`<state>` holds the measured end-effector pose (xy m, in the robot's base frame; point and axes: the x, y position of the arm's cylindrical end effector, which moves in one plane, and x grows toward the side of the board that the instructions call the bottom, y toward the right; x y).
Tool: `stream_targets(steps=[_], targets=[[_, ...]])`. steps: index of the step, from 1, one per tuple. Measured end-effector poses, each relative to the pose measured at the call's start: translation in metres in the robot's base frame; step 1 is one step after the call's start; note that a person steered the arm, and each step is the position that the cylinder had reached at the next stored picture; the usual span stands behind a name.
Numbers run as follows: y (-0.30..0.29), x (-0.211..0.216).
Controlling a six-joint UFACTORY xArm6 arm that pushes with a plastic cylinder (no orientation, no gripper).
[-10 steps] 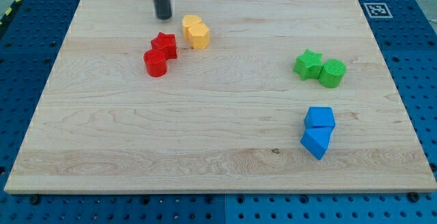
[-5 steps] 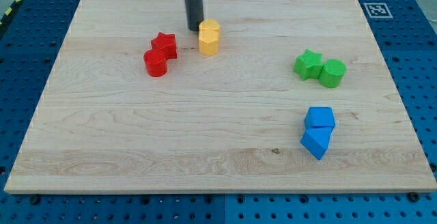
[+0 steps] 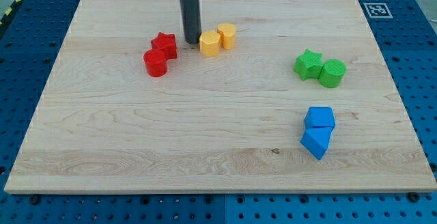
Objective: Separate the yellow blocks
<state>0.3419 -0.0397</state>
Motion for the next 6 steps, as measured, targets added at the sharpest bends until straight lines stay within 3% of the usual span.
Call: stream_targets(steps=[1,2,5,6], targets=[[0.041,0.008],[0.048,0.045],[0.020,0.076],[0.006,0.109]])
